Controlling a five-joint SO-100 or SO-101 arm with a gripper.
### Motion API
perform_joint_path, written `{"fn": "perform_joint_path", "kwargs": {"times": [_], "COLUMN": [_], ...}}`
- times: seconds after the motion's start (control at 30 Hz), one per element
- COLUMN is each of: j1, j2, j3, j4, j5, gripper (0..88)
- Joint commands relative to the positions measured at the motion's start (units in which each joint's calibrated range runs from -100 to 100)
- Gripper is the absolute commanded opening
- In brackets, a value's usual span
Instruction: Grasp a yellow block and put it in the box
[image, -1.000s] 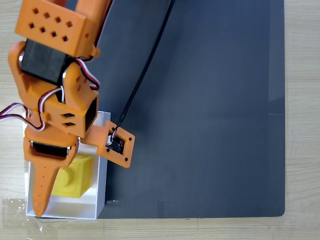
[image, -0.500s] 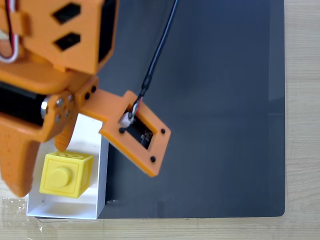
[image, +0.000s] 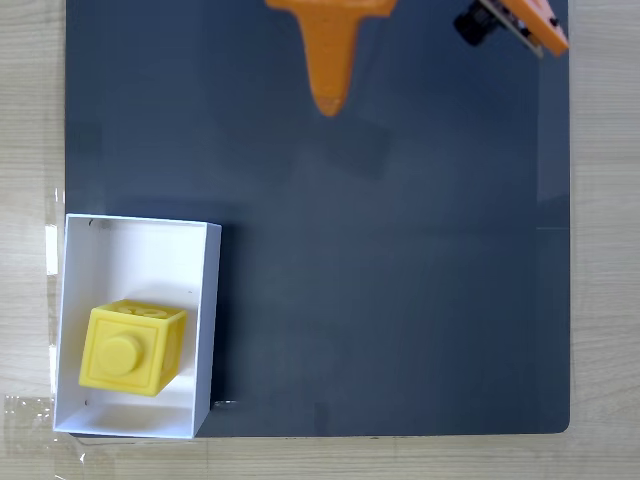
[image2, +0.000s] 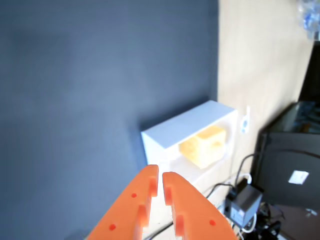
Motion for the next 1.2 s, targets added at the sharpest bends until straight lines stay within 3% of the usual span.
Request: {"fn": "perform_joint_path", "kwargs": {"times": [0.0,0.2,0.4,1.17], "j1": [-3.8,-8.8,-8.4,-8.6], "j2": [-13.1,-36.5,-56.5,-56.2], "j3": [18.6,46.7,62.0,61.5], "j4": [0.0,-4.8,-3.1,-1.8], "j5": [-0.1,-0.1,-0.1,-0.2], "gripper": [1.8,1.8,1.8,1.1]}}
